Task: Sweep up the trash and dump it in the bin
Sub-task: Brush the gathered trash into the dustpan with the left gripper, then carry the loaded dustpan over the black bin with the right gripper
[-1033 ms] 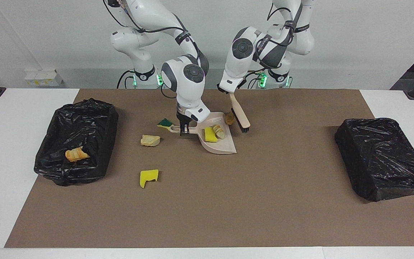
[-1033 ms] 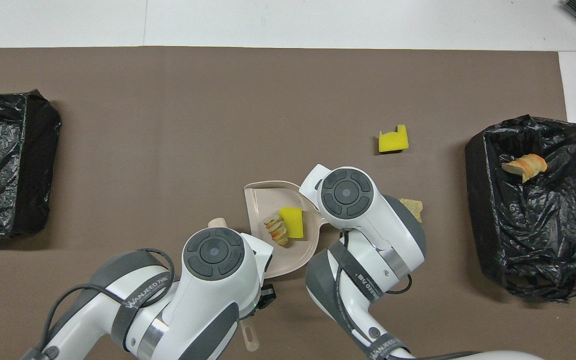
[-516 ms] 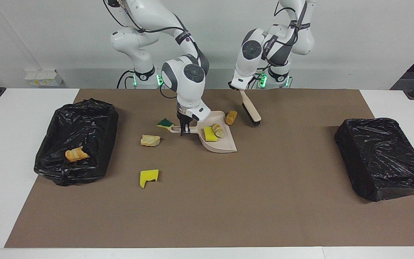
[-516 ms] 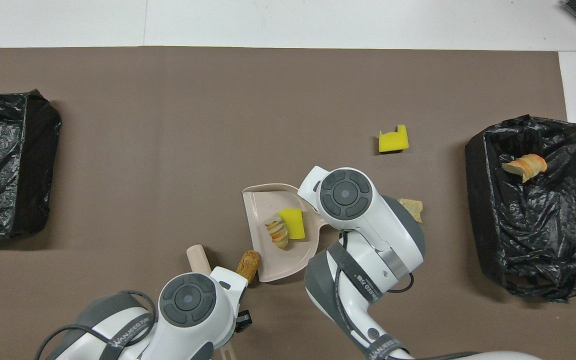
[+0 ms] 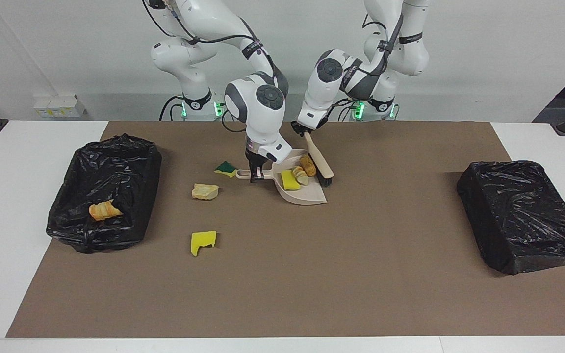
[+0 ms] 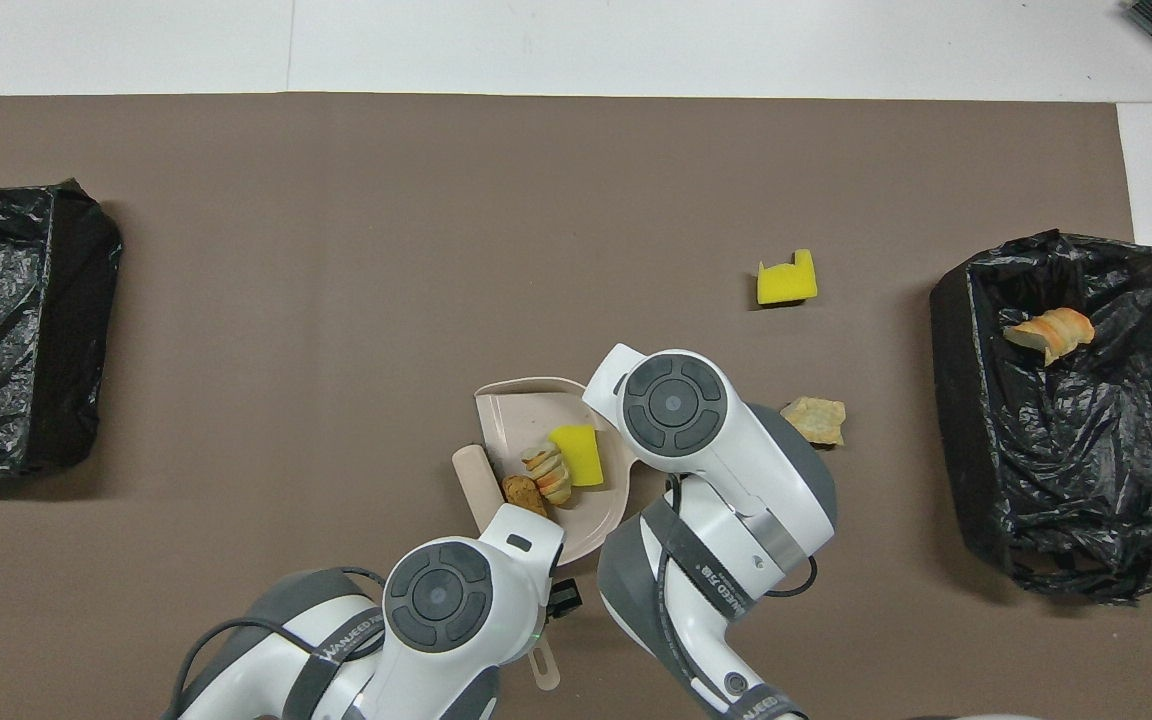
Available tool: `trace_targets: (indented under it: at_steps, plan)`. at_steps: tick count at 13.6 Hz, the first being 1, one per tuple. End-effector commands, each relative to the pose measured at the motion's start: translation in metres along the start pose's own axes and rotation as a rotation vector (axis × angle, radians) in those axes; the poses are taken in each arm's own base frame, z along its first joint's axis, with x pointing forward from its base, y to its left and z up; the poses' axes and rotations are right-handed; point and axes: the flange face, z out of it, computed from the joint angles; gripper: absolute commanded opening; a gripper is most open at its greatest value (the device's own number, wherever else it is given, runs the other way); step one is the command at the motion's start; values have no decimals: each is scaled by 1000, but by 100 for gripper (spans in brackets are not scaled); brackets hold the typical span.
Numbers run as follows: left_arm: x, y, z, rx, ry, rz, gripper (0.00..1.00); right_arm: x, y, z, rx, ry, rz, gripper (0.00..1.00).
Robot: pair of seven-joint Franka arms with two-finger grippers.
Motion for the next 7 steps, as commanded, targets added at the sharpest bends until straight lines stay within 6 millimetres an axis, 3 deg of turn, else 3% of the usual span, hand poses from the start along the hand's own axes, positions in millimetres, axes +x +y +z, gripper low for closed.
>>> trace_targets:
  at_steps: [1,4,7]
  plan:
    - [-2,32,-13,-27,-10,80,0,-6,-8,0,-2,-8,21,0]
    - [-6,23,-27,32,-48,91,0,-9,-5,1,6,22,51,0]
    - [-5,7,-66,87,-53,110,0,-16,-12,20,1,128,120,0]
